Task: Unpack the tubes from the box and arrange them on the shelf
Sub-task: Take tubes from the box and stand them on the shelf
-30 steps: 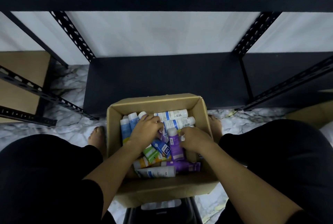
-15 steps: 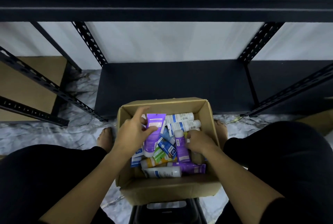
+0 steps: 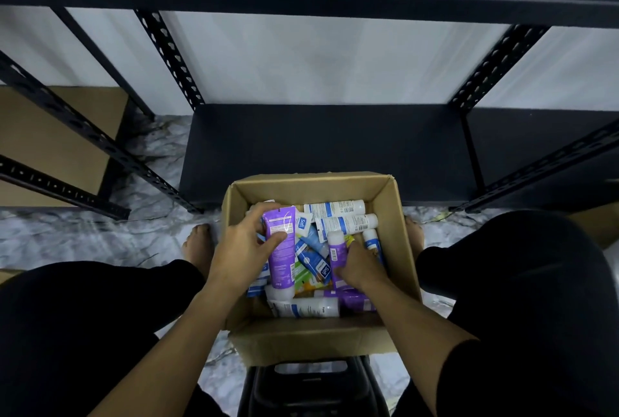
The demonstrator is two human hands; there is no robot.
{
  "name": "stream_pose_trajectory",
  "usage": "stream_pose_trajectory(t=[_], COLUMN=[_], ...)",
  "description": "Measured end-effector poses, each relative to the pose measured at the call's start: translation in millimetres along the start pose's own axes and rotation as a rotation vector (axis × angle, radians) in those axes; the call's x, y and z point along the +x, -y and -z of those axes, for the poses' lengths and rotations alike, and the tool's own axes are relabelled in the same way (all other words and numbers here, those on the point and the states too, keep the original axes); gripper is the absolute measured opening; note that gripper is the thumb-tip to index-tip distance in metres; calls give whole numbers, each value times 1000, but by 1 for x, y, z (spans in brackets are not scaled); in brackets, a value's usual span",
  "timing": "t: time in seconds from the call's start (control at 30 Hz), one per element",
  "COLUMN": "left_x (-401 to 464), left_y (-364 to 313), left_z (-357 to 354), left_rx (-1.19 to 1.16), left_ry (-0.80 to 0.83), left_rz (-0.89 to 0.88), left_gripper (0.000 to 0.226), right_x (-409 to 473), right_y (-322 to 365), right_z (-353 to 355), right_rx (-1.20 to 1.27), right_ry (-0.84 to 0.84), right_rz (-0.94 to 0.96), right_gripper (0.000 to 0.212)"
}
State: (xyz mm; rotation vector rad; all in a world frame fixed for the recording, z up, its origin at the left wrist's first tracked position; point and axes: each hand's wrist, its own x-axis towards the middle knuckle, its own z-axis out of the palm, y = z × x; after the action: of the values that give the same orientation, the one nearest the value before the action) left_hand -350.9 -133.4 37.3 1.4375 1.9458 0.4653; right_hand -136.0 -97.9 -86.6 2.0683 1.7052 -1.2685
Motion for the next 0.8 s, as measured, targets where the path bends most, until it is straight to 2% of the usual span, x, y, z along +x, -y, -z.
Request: stream_pose_trajectory(t=[0.17,0.33,0.47,0.63,0.8], left_x=[5,10,9,8,7], left_y=[7,18,14,10,2], left_z=[-2,-9,-6,-2,4], left_rx=[-39,-107,-4,-11,-10], left_ry=[20,95,61,66,67], left_rz=[6,26,43,57,43], left_gripper=[46,51,48,48,50], right_x=[5,4,8,8,4], right_y=[0,1,1,4,2], right_z=[-5,-15,-18,-20,-14], right_rx=[-81,-143,-182,-254,-197], right_ry=[-24,80,64,113,125], right_rz=[83,119,89,86,88], right_gripper=[36,47,53,59,46])
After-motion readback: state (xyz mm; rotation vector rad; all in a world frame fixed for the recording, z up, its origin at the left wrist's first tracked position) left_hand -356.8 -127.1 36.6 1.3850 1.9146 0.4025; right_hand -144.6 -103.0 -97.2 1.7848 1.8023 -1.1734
